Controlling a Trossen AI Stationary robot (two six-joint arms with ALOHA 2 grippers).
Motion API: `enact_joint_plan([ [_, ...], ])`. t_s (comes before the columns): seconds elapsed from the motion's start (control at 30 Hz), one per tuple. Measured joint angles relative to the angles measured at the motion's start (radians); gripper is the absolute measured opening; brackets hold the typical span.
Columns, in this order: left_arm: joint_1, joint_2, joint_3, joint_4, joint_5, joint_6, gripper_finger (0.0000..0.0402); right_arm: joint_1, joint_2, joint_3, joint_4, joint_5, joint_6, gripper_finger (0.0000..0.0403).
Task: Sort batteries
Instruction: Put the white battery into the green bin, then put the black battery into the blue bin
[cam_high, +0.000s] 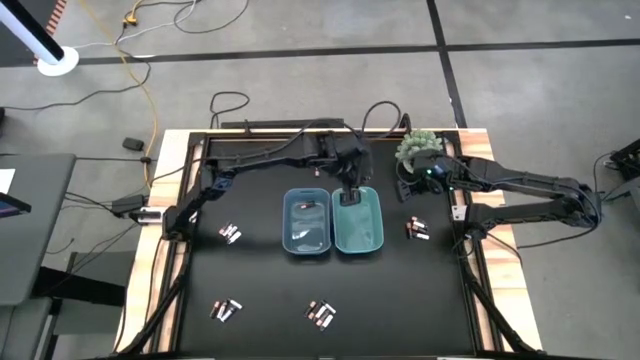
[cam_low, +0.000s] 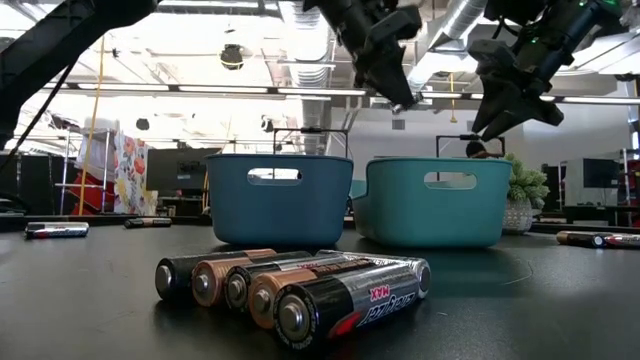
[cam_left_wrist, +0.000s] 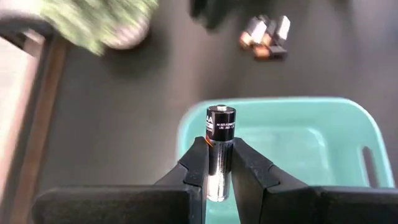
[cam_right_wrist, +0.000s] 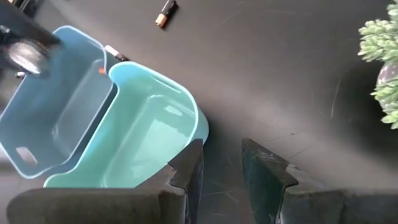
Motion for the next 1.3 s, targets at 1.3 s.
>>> enact_joint_plan([
  [1.3,0.07,-0.009,-0.203,0.097,0.107,-0.245,0.0157,0.031,0.0,0.0,0.0,0.0,0.009,0.0127],
])
